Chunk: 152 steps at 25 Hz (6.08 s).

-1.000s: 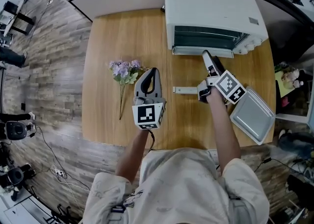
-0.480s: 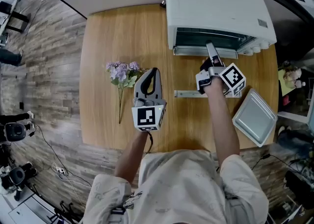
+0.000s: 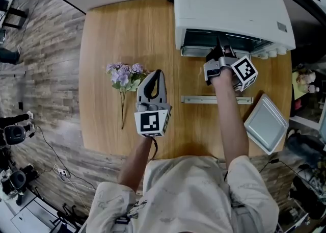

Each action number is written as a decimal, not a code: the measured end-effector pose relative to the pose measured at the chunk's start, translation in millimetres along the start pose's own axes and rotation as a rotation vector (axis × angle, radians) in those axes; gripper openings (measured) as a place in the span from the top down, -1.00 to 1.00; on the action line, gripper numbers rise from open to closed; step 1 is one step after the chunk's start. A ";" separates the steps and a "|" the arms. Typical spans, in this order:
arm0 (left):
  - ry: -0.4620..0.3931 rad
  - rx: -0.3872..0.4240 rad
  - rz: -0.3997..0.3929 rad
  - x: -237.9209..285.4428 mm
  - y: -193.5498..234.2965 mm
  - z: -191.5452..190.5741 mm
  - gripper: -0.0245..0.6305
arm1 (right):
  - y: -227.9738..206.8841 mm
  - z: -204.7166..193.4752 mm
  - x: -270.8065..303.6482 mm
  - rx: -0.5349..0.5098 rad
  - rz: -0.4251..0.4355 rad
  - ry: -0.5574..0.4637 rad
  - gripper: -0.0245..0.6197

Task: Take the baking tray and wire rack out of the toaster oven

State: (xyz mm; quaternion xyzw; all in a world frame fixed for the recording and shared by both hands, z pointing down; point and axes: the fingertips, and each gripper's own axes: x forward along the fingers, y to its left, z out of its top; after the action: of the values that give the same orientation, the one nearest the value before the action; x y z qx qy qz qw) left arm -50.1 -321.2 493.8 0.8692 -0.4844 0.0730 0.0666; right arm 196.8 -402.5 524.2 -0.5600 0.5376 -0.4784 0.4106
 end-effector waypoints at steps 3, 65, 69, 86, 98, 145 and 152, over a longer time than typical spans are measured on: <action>0.012 -0.006 0.002 2.3 1.0 -4.6 0.88 | -2.1 2.2 9.8 0.023 0.005 -0.014 0.12; -0.024 -0.013 0.001 -42.3 -18.7 11.5 0.88 | -4.3 -16.3 -60.5 0.036 0.004 -0.068 0.85; -0.033 -0.008 0.004 -53.0 -24.3 15.2 0.87 | -3.7 -20.5 -75.1 0.030 0.001 -0.055 0.85; -0.080 -0.003 0.029 -110.9 -56.0 28.0 0.88 | 8.5 -35.4 -146.7 0.031 0.021 -0.017 0.85; -0.107 0.002 0.048 -161.2 -85.4 31.5 0.88 | 22.8 -44.1 -206.3 -0.038 0.053 0.030 0.85; -0.107 -0.082 0.349 -404.5 60.7 -22.2 0.88 | 30.4 -339.0 -327.3 -0.220 0.064 0.495 0.85; -0.096 -0.100 0.353 -412.0 70.6 -30.5 0.88 | 1.3 -355.7 -337.8 -0.253 -0.015 0.557 0.85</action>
State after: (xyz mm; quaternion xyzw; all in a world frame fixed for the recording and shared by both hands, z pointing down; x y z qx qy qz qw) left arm -326.4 -9.4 447.9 0.7688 -0.6351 0.0180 0.0726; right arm -139.0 -47.1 564.1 -0.4578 0.6807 -0.5458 0.1708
